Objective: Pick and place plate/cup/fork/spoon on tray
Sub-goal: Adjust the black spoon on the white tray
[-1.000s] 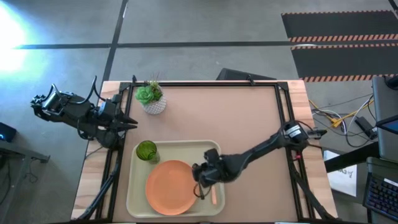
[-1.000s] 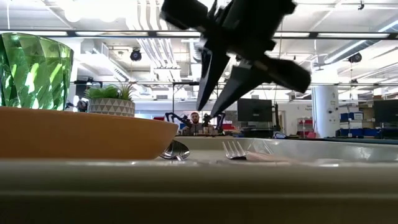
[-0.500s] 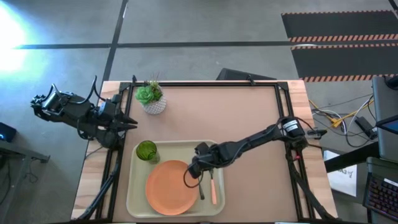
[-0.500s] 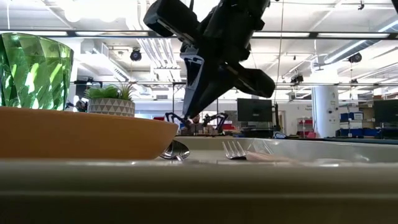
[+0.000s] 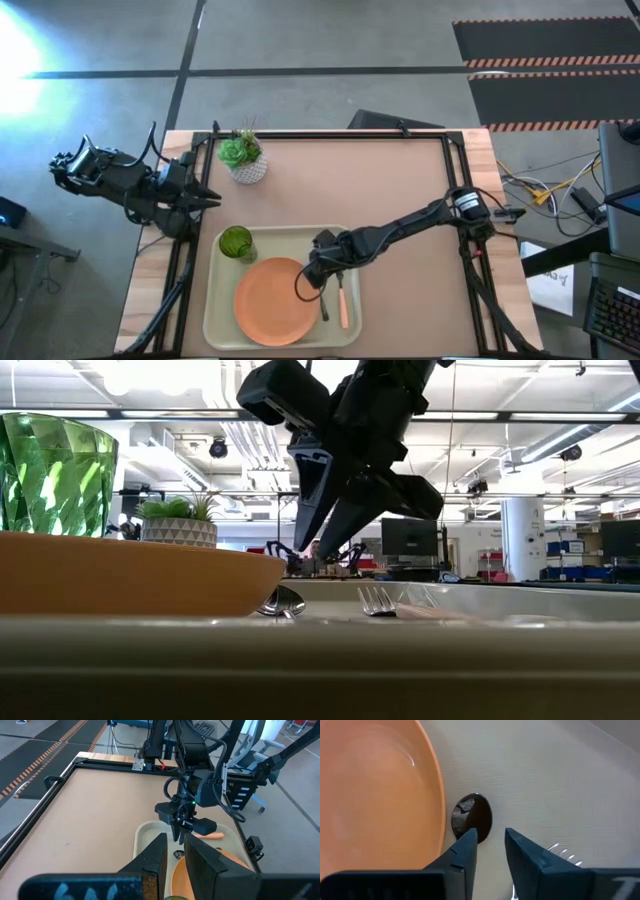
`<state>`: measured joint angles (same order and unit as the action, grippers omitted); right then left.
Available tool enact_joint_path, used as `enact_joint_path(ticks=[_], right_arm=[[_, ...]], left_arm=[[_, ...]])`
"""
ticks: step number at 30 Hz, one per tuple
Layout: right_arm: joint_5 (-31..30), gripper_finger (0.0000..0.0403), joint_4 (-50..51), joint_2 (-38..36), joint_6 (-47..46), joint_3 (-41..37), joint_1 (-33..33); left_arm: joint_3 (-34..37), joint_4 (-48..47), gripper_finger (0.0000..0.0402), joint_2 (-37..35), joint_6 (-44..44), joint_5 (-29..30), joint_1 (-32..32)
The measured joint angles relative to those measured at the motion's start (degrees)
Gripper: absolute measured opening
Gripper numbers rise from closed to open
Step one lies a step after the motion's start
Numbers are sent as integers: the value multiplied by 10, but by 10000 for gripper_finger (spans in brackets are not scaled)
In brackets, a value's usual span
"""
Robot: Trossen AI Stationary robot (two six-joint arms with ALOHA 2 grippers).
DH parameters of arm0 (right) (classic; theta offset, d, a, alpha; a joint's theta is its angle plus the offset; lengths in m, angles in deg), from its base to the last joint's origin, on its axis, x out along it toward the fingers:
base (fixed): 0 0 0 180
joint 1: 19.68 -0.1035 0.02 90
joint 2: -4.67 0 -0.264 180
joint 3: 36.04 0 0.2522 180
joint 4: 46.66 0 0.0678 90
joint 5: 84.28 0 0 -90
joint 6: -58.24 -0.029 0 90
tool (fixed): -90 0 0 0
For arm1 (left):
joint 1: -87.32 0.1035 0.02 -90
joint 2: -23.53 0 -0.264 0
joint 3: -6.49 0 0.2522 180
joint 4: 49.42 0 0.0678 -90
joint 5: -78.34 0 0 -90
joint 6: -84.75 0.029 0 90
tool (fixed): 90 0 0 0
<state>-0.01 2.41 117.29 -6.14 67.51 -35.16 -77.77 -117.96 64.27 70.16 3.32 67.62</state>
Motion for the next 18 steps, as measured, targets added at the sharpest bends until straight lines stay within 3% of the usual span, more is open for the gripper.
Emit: enact_joint_path(ticks=[7, 18], right_arm=[[42, 114, -16, 0, 0, -14, 9], [75, 118, -92, 0, 15, -45, 30]], left_arm=[[0, 0, 47, 1, 0, 0, 0], [0, 0, 47, 1, 0, 0, 0]])
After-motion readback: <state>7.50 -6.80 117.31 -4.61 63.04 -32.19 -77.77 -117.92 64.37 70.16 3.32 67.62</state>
